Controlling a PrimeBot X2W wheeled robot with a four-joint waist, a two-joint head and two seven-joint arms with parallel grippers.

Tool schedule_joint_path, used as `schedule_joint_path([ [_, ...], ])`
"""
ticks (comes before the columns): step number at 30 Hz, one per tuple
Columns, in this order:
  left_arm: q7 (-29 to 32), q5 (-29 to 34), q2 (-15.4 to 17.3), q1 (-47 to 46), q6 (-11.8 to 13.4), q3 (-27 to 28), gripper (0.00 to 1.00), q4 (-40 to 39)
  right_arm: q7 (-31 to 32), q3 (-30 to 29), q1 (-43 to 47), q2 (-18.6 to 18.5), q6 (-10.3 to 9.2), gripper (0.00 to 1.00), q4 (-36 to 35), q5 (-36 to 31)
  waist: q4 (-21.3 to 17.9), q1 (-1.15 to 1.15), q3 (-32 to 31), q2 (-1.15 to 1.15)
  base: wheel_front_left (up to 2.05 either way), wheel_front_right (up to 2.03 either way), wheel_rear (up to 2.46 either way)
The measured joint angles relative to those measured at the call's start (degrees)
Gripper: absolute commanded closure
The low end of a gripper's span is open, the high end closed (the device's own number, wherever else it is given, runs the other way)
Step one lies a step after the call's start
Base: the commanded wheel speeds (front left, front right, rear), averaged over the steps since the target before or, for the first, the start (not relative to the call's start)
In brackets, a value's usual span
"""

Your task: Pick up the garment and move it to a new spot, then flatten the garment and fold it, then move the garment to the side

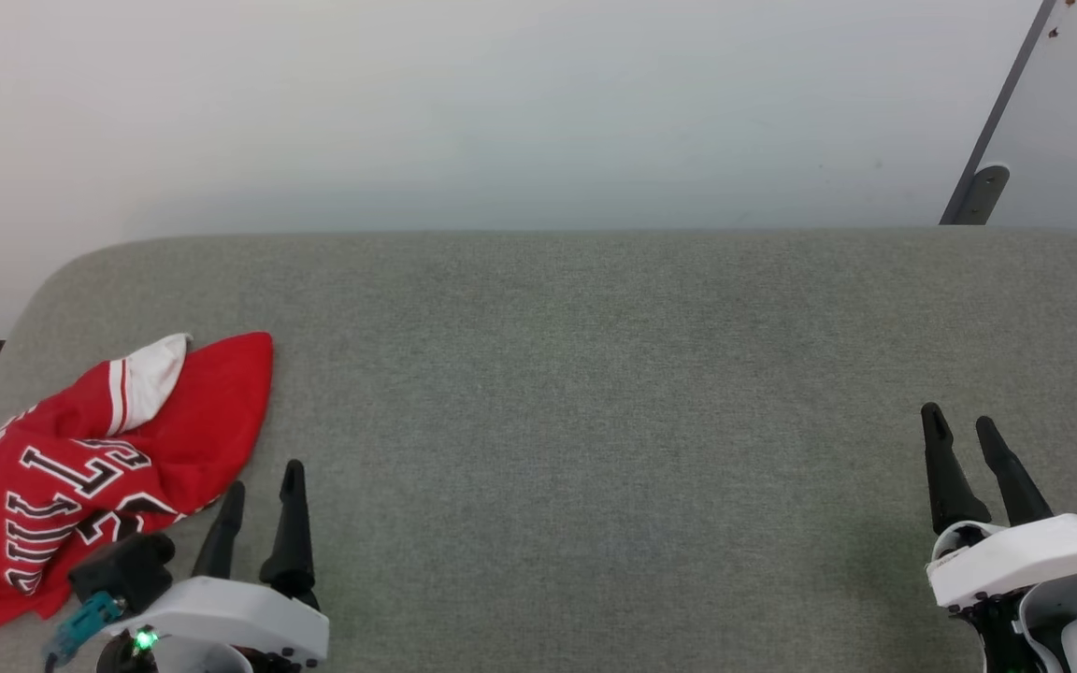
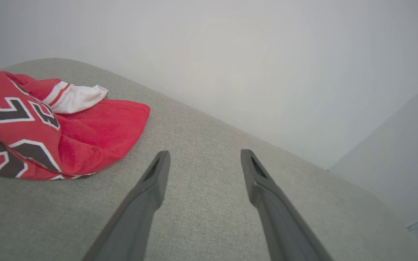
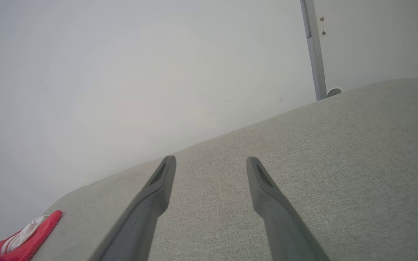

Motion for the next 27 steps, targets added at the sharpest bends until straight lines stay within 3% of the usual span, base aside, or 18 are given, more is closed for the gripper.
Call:
schedule_joint_path([
  [20, -3.0, 11.81, 1.08, 0.37, 1.71, -1.4, 0.0, -0.56, -3.02, -0.11, -1.14, -0.45, 0.0, 0.0, 1.9, -11.34, 0.19, 0.0, -0.1, 0.0, 0.0, 0.0, 0.0],
  [27, -4.01, 14.64, 0.99, 0.48, 1.29, -1.3, 0.0, 0.2, -4.04, -0.48, -1.72, -0.41, 0.0, 0.0, 2.35, -13.46, 0.15, 0.0, 0.0, 0.0, 0.0, 0.0, 0.0],
])
